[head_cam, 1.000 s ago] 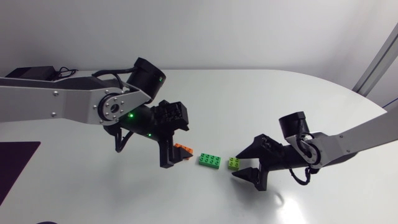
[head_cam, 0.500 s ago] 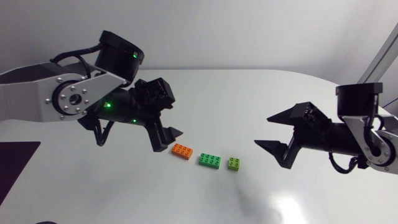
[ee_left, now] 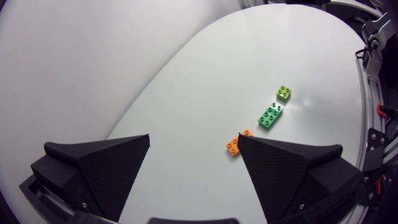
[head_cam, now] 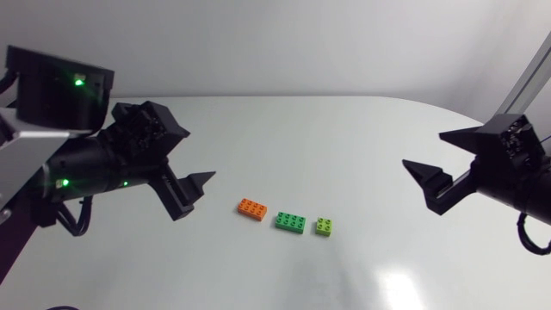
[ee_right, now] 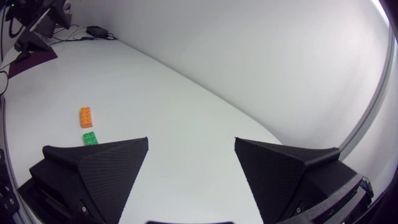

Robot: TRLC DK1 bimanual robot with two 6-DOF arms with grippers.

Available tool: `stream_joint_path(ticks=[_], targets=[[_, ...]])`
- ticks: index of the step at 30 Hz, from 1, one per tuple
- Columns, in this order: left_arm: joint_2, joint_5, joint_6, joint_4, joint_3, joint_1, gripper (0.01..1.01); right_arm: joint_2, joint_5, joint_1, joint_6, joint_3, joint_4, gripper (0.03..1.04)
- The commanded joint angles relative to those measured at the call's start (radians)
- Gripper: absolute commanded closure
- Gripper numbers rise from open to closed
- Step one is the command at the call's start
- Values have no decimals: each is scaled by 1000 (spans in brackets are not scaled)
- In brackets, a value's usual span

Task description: Separate the duplo bricks

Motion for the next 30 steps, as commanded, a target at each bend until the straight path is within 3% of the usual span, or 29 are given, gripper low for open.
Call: stream_joint_path(ticks=[1, 2, 5, 12, 19, 25, 30], targets=[[-86, -115, -45, 59, -78, -74, 44, -69, 66, -8, 35, -30, -12, 59], [-121, -215, -45, 105, -114, -128, 44, -98, 103, -7, 41, -39, -15, 59], [-186, -368, -43, 145, -163, -204, 44, -177, 132, -1, 40, -50, -62, 59], [-213, -420, -45, 168, -154, -122, 44, -391, 126, 6, 7, -111, -73, 59], [-215, -529, -51, 163, -138, -158, 44, -470, 178, -1, 9, -164, -62, 59], [-262, -549, -215, 102, -117, -158, 44, -506, 301, 44, 4, -191, -50, 59], [-334, -618, -257, 148, -174, -149, 44, -565, 359, 52, 4, -243, -33, 59]])
